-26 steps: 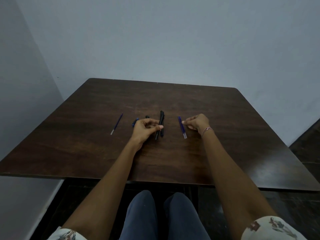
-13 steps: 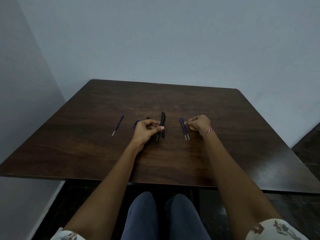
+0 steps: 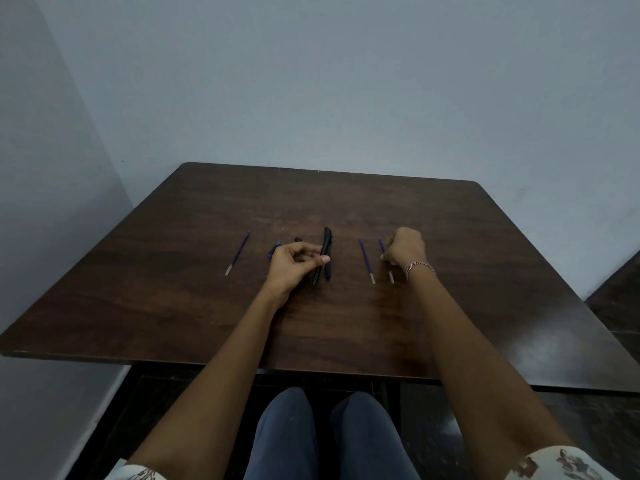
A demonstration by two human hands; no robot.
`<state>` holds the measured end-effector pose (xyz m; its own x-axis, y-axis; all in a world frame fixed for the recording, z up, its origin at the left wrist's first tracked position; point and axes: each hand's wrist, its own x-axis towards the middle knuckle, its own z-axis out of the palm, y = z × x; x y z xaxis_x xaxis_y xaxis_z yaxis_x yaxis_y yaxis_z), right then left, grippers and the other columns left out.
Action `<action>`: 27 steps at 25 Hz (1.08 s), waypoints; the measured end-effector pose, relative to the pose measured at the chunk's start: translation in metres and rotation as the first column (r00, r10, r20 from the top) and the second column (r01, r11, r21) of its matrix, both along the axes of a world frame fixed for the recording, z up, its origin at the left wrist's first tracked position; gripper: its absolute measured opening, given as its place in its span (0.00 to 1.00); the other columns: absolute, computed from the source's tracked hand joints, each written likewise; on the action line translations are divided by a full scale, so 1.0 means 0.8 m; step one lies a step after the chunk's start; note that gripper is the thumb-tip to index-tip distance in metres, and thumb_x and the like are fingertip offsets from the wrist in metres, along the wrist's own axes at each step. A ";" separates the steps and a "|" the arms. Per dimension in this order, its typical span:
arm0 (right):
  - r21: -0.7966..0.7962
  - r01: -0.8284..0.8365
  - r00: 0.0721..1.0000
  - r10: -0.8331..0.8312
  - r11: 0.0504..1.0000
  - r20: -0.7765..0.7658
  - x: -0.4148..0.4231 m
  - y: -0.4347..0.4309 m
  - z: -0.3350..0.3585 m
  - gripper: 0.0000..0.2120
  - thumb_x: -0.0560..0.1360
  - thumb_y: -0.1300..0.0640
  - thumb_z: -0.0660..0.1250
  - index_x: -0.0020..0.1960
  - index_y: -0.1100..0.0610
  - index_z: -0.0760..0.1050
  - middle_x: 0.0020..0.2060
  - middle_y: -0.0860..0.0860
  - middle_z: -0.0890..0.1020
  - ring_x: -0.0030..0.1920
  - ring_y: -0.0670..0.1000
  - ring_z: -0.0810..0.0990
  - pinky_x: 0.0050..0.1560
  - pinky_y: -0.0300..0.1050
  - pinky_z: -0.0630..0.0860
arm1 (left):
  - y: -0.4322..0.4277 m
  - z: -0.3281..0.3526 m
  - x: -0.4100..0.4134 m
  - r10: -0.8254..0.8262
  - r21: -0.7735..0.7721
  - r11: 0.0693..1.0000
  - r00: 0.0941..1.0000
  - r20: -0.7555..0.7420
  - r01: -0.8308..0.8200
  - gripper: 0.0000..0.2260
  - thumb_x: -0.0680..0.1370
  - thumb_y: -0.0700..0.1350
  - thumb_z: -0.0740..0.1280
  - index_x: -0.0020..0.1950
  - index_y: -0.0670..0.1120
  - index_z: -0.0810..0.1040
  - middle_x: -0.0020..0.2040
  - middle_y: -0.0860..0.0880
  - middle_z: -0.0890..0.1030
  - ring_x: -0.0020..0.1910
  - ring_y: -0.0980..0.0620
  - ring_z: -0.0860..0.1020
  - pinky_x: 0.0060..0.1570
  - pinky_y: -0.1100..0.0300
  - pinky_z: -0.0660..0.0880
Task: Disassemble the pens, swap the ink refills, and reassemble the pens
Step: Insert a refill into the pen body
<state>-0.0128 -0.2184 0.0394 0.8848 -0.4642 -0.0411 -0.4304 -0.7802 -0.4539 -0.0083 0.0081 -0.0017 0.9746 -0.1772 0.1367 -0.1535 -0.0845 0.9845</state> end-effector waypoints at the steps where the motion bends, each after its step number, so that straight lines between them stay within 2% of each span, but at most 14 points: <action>1: -0.021 0.003 1.000 -0.003 1.000 -0.007 -0.001 0.002 0.002 0.12 0.71 0.60 0.72 0.51 0.66 0.79 0.53 0.62 0.81 0.55 0.61 0.80 0.52 0.49 0.77 | 0.000 0.000 0.000 0.000 -0.008 1.000 1.000 -0.004 0.000 0.07 0.68 0.41 0.77 0.41 0.49 0.82 0.36 0.50 0.80 0.35 0.61 0.79 0.40 0.69 0.77; 4: 0.028 0.040 0.999 -0.040 0.999 -0.029 0.001 -0.001 0.009 0.07 0.71 0.61 0.71 0.43 0.65 0.78 0.44 0.60 0.81 0.47 0.57 0.81 0.48 0.48 0.78 | -0.001 0.001 -0.001 -0.003 -0.018 1.000 1.000 -0.023 0.003 0.07 0.68 0.40 0.77 0.41 0.48 0.82 0.36 0.49 0.80 0.36 0.58 0.78 0.40 0.68 0.77; 5: 0.122 0.074 0.997 -0.073 0.990 -0.014 0.002 -0.003 0.012 0.06 0.70 0.61 0.71 0.43 0.65 0.79 0.38 0.58 0.81 0.42 0.55 0.81 0.46 0.47 0.79 | -0.001 0.001 -0.002 -0.004 -0.020 1.000 1.000 -0.026 0.004 0.07 0.67 0.40 0.77 0.41 0.48 0.82 0.35 0.50 0.80 0.35 0.59 0.78 0.39 0.69 0.76; 6: 0.282 0.112 0.992 -0.123 0.953 0.023 0.003 -0.004 0.015 0.07 0.70 0.62 0.71 0.44 0.66 0.80 0.31 0.56 0.80 0.36 0.52 0.80 0.41 0.45 0.80 | 0.000 0.002 -0.002 -0.006 -0.021 1.000 1.000 -0.028 0.005 0.07 0.67 0.40 0.77 0.41 0.49 0.82 0.34 0.51 0.80 0.34 0.59 0.78 0.39 0.70 0.76; 8: 0.652 0.115 0.967 -0.236 0.749 0.101 0.002 0.000 0.028 0.09 0.70 0.67 0.70 0.49 0.71 0.79 0.20 0.52 0.78 0.22 0.46 0.77 0.28 0.38 0.79 | 0.000 0.003 -0.002 -0.014 -0.024 1.000 0.999 -0.037 0.013 0.08 0.67 0.39 0.77 0.41 0.49 0.83 0.31 0.55 0.80 0.33 0.62 0.78 0.38 0.72 0.75; 9: 0.769 0.061 0.957 -0.255 0.637 0.135 0.001 0.005 0.034 0.11 0.71 0.69 0.69 0.51 0.73 0.78 0.18 0.51 0.77 0.19 0.44 0.76 0.25 0.35 0.77 | 0.000 0.003 -0.002 -0.019 -0.024 1.000 0.999 -0.040 0.018 0.08 0.67 0.39 0.77 0.41 0.49 0.83 0.29 0.56 0.80 0.32 0.63 0.78 0.37 0.72 0.74; 11: 0.879 -0.065 0.945 -0.254 0.472 0.207 -0.001 0.019 0.047 0.13 0.72 0.69 0.69 0.55 0.73 0.76 0.21 0.50 0.80 0.20 0.43 0.77 0.26 0.33 0.77 | 0.000 0.002 -0.003 -0.023 -0.023 0.999 0.999 -0.041 0.022 0.08 0.67 0.39 0.77 0.41 0.49 0.83 0.28 0.57 0.80 0.31 0.64 0.78 0.36 0.73 0.73; 14: 0.912 -0.206 0.908 -0.278 0.354 0.313 -0.003 0.043 0.066 0.12 0.73 0.68 0.69 0.55 0.72 0.77 0.34 0.55 0.81 0.29 0.45 0.79 0.33 0.34 0.79 | 0.001 0.002 -0.003 -0.029 -0.028 0.999 0.999 -0.041 0.028 0.08 0.66 0.39 0.78 0.41 0.50 0.83 0.29 0.56 0.80 0.32 0.62 0.78 0.36 0.71 0.74; 16: 0.898 -0.261 0.881 -0.293 0.355 0.372 -0.005 0.057 0.072 0.10 0.73 0.69 0.68 0.53 0.71 0.77 0.40 0.55 0.82 0.34 0.46 0.80 0.35 0.34 0.80 | 0.002 0.002 -0.003 -0.041 -0.029 0.999 0.998 -0.049 0.039 0.09 0.66 0.39 0.78 0.41 0.50 0.84 0.30 0.56 0.80 0.32 0.62 0.78 0.36 0.71 0.74; 18: 0.867 -0.288 0.854 -0.301 0.407 0.425 -0.004 0.067 0.073 0.06 0.73 0.70 0.68 0.50 0.69 0.78 0.42 0.54 0.82 0.36 0.46 0.80 0.36 0.34 0.80 | 0.002 0.002 -0.002 -0.048 -0.026 0.999 0.997 -0.059 0.047 0.09 0.65 0.40 0.78 0.41 0.51 0.84 0.30 0.56 0.81 0.32 0.62 0.78 0.35 0.70 0.75; 22: 0.794 -0.290 0.813 -0.301 0.534 0.499 -0.002 0.077 0.066 0.08 0.72 0.69 0.69 0.52 0.66 0.80 0.39 0.52 0.82 0.38 0.47 0.81 0.40 0.36 0.81 | 0.002 0.002 -0.001 -0.058 -0.029 0.998 0.996 -0.062 0.057 0.09 0.65 0.40 0.78 0.41 0.51 0.84 0.31 0.55 0.81 0.33 0.61 0.79 0.37 0.69 0.75; 27: 0.729 -0.331 0.793 -0.242 0.600 0.559 -0.003 0.081 0.054 0.09 0.71 0.68 0.70 0.50 0.61 0.81 0.33 0.48 0.80 0.38 0.47 0.81 0.45 0.42 0.82 | 0.004 0.003 -0.001 -0.068 -0.023 0.997 0.996 -0.053 0.067 0.09 0.65 0.40 0.78 0.41 0.52 0.84 0.32 0.55 0.82 0.33 0.61 0.78 0.36 0.70 0.76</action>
<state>-0.0150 -0.1537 0.0830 0.8760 -0.4615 0.1404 0.1491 -0.0177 -0.9887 -0.0093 0.0109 0.0008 0.9665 -0.2406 0.0889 -0.1049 -0.0544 0.9930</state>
